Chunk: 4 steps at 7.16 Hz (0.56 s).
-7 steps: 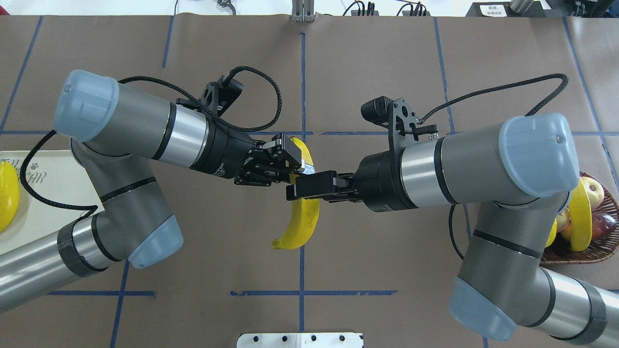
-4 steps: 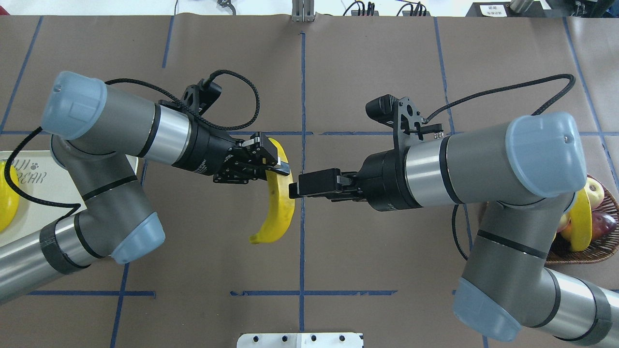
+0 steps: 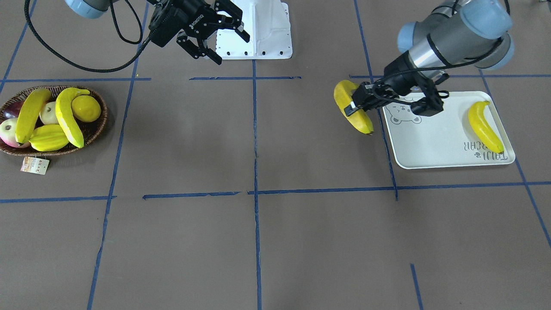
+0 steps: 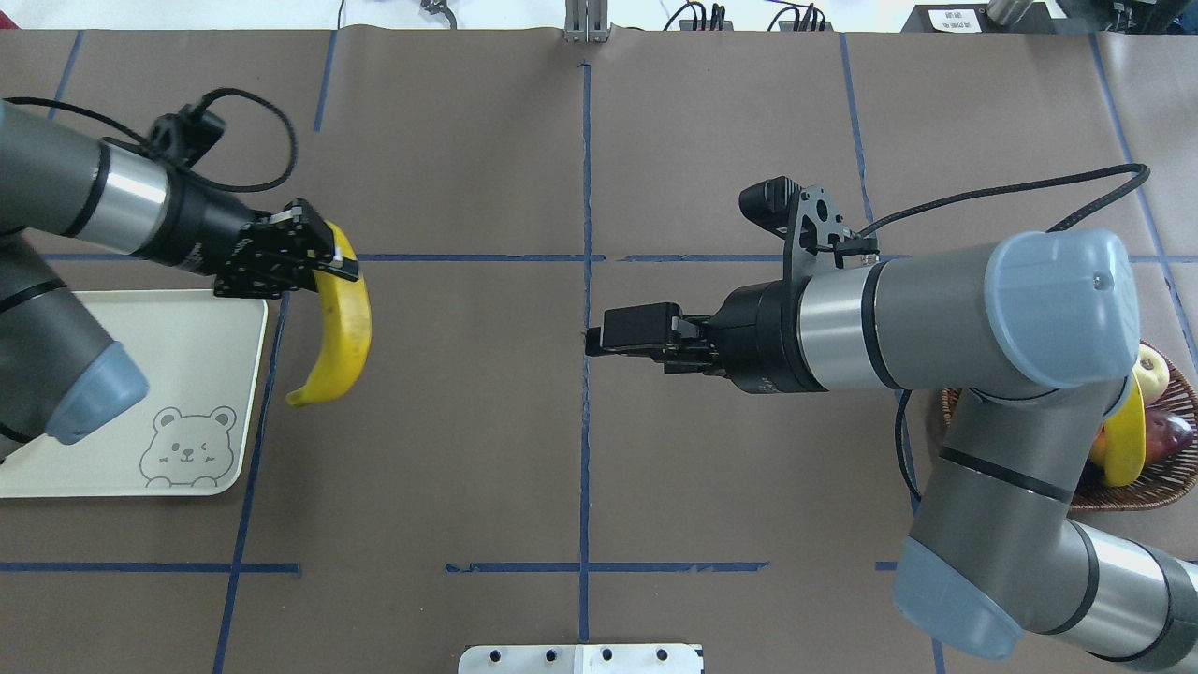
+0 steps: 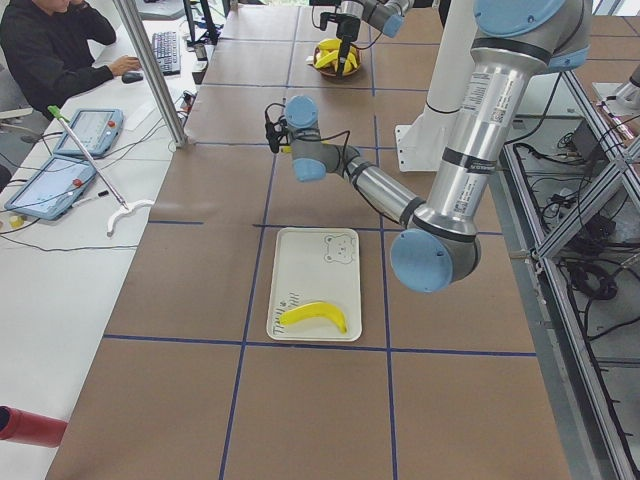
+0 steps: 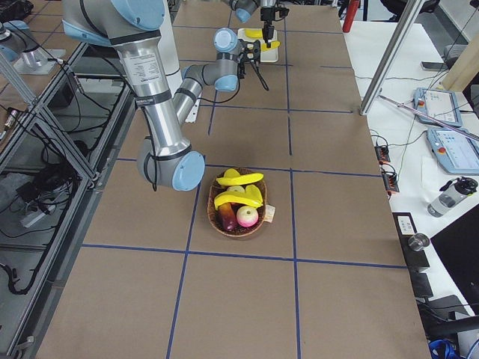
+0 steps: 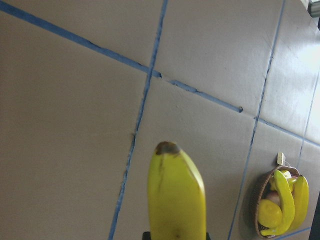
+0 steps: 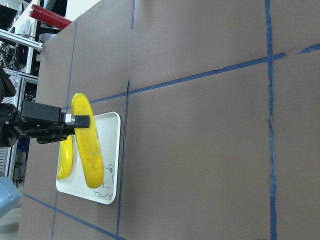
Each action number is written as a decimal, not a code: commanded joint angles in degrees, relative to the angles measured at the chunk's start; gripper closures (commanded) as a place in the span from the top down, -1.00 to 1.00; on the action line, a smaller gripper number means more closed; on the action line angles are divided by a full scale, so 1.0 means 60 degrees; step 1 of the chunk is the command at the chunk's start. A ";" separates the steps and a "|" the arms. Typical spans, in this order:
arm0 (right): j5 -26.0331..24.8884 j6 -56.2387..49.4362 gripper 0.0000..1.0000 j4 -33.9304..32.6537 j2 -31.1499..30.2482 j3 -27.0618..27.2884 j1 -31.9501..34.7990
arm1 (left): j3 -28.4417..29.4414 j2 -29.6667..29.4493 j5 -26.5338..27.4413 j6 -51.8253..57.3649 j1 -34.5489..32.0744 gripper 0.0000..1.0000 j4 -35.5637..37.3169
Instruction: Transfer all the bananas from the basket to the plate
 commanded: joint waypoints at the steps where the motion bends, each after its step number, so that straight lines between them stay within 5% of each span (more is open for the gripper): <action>1: -0.0241 0.0014 1.00 -0.0002 -0.0656 0.0112 0.0062 | -0.0020 0.2039 -0.0015 0.1317 -0.0602 -1.00 0.0030; 4: -0.0226 0.0014 1.00 -0.0002 -0.1377 0.0289 0.0384 | 0.0214 0.3417 0.0539 0.2378 -0.0690 -1.00 0.0074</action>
